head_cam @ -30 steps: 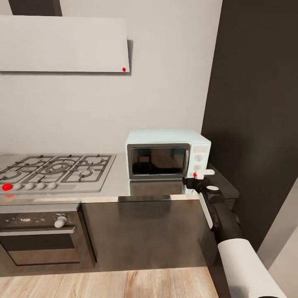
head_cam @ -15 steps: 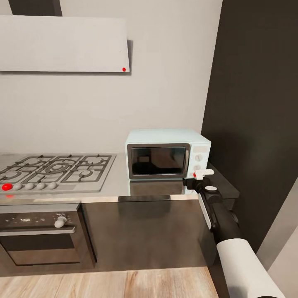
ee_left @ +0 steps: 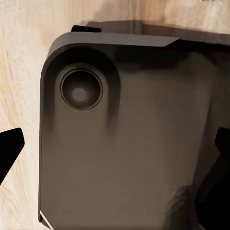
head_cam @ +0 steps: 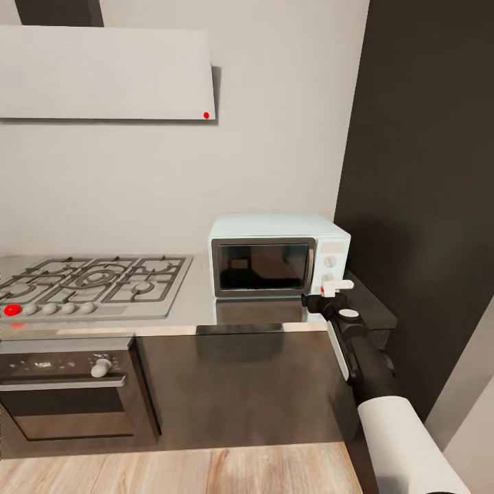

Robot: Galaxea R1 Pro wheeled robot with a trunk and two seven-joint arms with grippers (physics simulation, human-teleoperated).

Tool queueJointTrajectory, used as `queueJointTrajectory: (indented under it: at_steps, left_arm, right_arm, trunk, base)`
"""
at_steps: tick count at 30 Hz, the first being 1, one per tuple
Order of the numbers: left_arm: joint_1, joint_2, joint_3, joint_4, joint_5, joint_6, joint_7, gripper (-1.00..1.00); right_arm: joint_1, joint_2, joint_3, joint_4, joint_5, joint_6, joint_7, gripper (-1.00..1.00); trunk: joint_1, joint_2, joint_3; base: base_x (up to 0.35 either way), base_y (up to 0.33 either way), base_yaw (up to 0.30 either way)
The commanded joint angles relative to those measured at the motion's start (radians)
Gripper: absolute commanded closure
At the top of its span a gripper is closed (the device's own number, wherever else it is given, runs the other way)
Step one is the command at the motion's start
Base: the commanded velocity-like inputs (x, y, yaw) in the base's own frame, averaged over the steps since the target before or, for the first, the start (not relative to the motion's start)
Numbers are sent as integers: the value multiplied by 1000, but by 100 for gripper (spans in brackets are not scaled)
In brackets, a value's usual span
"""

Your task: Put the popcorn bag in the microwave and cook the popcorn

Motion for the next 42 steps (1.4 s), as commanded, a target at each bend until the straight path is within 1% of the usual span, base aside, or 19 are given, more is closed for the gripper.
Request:
queueJointTrajectory:
  at_steps: [1, 7, 12, 19, 32, 35, 42]
  left_arm:
    - [0, -1, 1, 0, 10, -2, 0, -100]
    - [0, -1, 1, 0, 10, -2, 0, -100]
    - [0, 0, -1, 0, 9, -2, -1, -100]
    - [0, 2, -5, 1, 8, -2, -5, -100]
    - [0, 2, -1, 1, 11, -2, -2, -100]
    - [0, 1, 0, 1, 12, -2, -2, -100]
    - [0, 2, -2, 1, 10, -2, -4, -100]
  right_arm:
    - [0, 1, -1, -1, 9, 0, 2, -100]
    - [1, 1, -1, -1, 10, -34, 2, -100]
    - [1, 0, -1, -1, 10, -34, 5, -100]
    - [1, -2, -1, -1, 10, -34, 5, -100]
    - [1, 0, -8, -1, 7, -33, 1, -100]
    - [1, 0, -18, -1, 6, -32, 1, -100]
    - [1, 1, -23, -1, 7, -33, 1, -100]
  trunk:
    - [0, -1, -1]
    - [0, -1, -1]
    - [0, -1, -1]
    - [0, -1, -1]
    - [0, -1, -1]
    - [0, -1, -1]
    - [0, -1, -1]
  base:
    - [0, 141, 0]
    - [0, 38, 0]
    - [17, 2, 0]
    - [214, 0, 0]
    - [5, 0, 0]
    - [7, 0, 0]
    - [204, 0, 0]
